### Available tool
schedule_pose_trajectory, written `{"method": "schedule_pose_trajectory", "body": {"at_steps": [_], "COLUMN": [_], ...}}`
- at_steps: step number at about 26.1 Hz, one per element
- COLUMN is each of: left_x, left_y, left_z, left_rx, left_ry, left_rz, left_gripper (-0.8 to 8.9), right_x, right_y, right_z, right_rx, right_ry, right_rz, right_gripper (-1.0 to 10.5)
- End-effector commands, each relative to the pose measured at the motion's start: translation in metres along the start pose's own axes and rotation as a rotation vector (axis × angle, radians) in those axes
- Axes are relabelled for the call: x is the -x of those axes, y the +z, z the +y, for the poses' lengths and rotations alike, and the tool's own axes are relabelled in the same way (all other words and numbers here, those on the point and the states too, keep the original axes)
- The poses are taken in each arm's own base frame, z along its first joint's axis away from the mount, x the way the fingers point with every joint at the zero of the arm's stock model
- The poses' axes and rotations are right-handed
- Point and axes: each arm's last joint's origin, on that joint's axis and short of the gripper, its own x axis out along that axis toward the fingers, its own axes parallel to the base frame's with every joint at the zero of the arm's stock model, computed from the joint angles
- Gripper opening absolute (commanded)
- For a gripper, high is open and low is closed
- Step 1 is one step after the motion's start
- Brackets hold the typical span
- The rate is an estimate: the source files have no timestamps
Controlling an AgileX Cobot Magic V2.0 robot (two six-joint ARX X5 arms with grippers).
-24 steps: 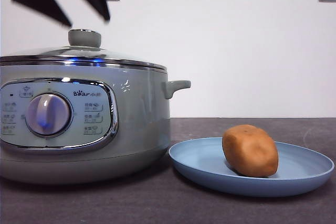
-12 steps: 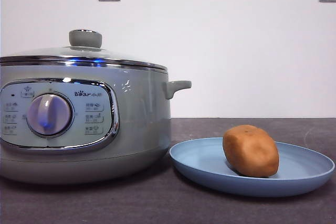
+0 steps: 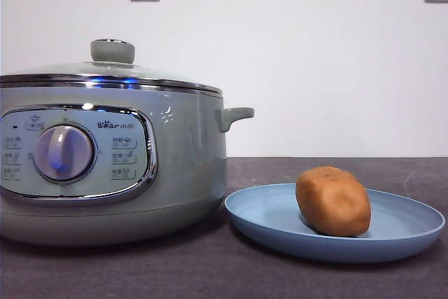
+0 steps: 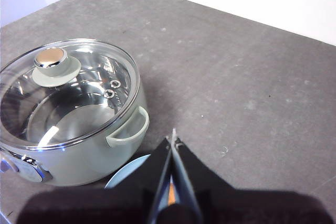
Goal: Take the potato out from the steamer,put the potato on the plate,close the lid
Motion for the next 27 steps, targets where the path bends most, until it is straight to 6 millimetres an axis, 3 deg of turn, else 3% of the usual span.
{"method": "schedule_pose_trajectory", "body": {"at_steps": [1, 10, 16, 22, 27], "left_x": [-0.003, -0.017, -0.009, 0.009, -0.007], "left_y": [0.0, 0.003, 0.002, -0.005, -0.04], "left_z": [0.0, -0.001, 0.002, 0.011, 0.017], "left_rx": [0.0, -0.003, 0.003, 0.102, 0.129], "left_ry": [0.005, 0.007, 0.023, 0.113, 0.162], "left_rz": [0.008, 0.054, 0.026, -0.21, -0.407], "left_gripper": [-0.04, -0.04, -0.04, -0.03, -0.03], "right_x": [0.001, 0.001, 0.001, 0.001, 0.001], "right_y": [0.001, 0.001, 0.001, 0.001, 0.001], "right_z": [0.0, 0.0, 0.0, 0.0, 0.0], "right_rx": [-0.009, -0.009, -0.009, -0.009, -0.009], "right_ry": [-0.002, -0.001, -0.002, -0.002, -0.002], "right_rz": [-0.004, -0.004, -0.004, -0.004, -0.004], "right_gripper": [0.0, 0.0, 0.0, 0.0, 0.0]}}
